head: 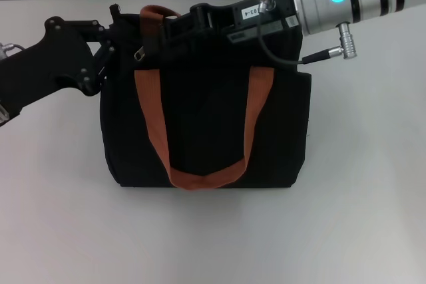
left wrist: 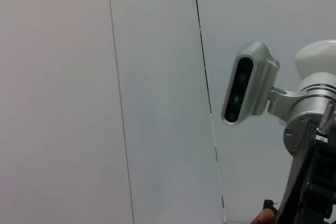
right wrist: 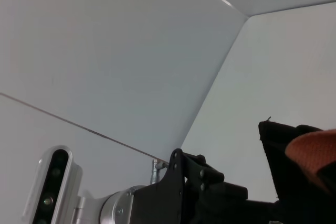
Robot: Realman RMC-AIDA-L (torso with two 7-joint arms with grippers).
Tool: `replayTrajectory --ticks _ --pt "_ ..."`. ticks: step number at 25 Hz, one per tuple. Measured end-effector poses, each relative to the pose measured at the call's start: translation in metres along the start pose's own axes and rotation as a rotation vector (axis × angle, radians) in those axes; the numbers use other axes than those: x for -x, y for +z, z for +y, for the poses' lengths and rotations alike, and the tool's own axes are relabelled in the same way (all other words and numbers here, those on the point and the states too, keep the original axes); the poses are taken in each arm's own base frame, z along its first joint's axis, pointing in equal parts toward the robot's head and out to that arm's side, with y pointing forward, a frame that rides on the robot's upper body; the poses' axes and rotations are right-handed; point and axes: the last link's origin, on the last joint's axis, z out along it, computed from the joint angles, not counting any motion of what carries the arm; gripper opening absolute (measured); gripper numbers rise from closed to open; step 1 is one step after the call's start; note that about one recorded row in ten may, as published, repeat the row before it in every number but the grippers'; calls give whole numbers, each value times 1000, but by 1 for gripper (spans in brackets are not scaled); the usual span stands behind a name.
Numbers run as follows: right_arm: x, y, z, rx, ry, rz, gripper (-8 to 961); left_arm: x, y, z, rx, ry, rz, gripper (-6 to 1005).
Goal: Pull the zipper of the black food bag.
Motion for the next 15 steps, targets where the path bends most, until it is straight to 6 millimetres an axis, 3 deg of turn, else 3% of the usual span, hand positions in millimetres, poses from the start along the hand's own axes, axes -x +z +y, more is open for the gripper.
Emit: replayTrajectory --ticks 15 --pt "1 6 -4 -27 13 -28 423 -3 2 3 22 7 20 92"
